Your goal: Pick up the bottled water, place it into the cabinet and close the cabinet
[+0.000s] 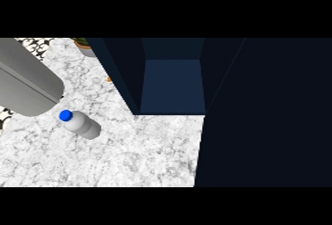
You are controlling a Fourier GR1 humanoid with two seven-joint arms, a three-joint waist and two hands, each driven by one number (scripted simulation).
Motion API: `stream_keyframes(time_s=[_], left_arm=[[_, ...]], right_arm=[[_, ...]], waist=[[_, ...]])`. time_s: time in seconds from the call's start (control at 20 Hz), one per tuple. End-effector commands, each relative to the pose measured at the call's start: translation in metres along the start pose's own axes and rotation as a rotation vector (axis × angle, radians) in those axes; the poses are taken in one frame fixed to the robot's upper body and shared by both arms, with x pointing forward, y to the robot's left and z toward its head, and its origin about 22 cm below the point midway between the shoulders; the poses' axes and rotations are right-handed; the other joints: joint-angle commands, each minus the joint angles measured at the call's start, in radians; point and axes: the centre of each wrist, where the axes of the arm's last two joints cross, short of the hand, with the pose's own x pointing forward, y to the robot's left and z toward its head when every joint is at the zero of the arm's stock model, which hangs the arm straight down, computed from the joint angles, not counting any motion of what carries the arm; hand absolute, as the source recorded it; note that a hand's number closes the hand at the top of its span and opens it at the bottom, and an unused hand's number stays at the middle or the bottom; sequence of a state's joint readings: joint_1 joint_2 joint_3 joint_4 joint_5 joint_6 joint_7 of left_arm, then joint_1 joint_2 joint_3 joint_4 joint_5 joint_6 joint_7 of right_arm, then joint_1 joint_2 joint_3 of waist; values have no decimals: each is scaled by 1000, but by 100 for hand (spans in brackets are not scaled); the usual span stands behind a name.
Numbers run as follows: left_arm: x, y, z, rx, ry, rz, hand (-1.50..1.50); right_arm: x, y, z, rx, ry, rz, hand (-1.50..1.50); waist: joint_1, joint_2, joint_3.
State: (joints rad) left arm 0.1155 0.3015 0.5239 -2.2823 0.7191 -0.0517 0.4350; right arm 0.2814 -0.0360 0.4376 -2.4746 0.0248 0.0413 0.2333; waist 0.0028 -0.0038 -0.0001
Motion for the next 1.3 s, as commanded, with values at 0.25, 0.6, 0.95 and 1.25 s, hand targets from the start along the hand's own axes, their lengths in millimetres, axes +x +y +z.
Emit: stream_keyframes(time_s=[0.25, 0.6, 0.95, 1.25], left_arm=[[23, 1, 18, 15, 30, -24, -150], [3, 17, 6, 29, 60, -54, -150], [-24, 18, -13, 27, 117, -86, -150], [-41, 31, -21, 3, 120, -117, -150]], right_arm=[[16, 23, 2, -31, -8, 24, -150], [33, 13, -2, -45, -32, 38, -150], [28, 24, 7, -27, -7, 39, -150], [21, 22, 2, -27, -12, 64, -150]], waist=[[0, -1, 0], [-2, 2, -1], [-13, 2, -1], [-9, 2, -1]])
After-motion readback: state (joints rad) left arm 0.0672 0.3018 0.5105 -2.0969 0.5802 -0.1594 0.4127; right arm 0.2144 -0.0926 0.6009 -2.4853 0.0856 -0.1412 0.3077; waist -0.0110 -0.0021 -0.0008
